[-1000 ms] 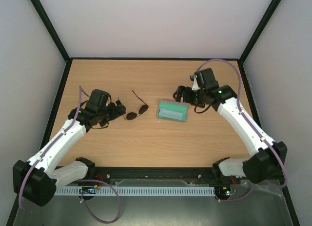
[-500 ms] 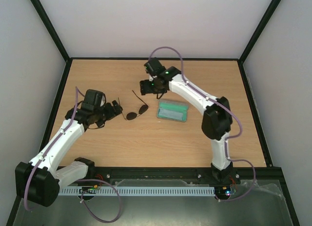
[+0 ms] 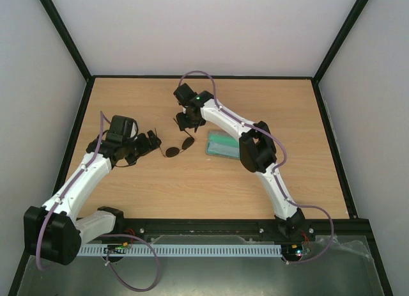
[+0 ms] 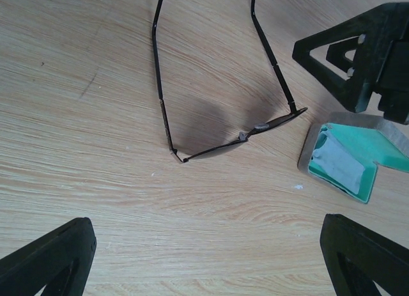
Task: Organize the sunglasses
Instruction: Pick up the sunglasses from the center of the board.
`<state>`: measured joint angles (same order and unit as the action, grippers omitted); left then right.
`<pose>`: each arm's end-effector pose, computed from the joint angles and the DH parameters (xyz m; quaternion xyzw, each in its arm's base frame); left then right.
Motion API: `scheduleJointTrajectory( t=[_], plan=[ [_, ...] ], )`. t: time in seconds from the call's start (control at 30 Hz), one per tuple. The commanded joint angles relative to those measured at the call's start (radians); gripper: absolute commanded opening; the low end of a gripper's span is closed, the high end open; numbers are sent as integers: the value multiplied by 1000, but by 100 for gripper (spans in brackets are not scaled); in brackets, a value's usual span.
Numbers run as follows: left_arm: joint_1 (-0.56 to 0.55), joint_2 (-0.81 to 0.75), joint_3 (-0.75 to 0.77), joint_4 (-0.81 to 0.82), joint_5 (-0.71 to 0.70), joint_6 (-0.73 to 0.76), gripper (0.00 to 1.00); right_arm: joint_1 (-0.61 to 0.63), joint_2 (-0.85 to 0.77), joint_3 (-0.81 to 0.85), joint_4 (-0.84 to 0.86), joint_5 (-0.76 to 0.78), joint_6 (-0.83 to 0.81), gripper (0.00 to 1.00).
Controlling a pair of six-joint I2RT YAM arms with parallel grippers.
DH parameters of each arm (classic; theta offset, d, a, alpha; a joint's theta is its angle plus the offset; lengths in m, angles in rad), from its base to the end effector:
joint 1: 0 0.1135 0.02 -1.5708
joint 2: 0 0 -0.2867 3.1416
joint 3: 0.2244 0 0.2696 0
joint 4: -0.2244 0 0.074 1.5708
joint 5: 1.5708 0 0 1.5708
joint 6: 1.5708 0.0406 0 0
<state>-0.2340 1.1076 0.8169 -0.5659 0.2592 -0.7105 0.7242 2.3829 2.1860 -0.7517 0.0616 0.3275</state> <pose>0.2263 -0.0646 0.2666 -0.1754 0.9135 -0.2655 0.2536 0.4243 0.3720 0.2251 -0.1783 0.9347 0.1282 0.2793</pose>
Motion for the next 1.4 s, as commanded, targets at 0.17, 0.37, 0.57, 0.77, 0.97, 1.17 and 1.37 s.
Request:
scheduleJointTrajectory(
  t=[0.17, 0.37, 0.57, 0.77, 0.97, 1.17, 1.37],
  plan=[
    [19, 40, -22, 32, 40, 40, 99, -1, 85, 51, -59, 23, -45, 50],
    [21, 59, -20, 42, 41, 43, 99, -1, 116, 62, -50, 7, -51, 43],
    [22, 74, -21, 51, 43, 43, 99, -1, 141, 79, -51, -7, -54, 35],
    [22, 83, -22, 57, 43, 45, 99, -2, 153, 83, -52, -5, -56, 27],
    [22, 93, -25, 64, 47, 47, 99, -1, 157, 82, -56, -4, -57, 12],
    [23, 94, -28, 67, 47, 47, 99, -1, 162, 82, -61, 0, -62, 3],
    [23, 94, -30, 66, 48, 47, 99, 0, 132, 76, -58, 18, -56, 1]
  ],
)
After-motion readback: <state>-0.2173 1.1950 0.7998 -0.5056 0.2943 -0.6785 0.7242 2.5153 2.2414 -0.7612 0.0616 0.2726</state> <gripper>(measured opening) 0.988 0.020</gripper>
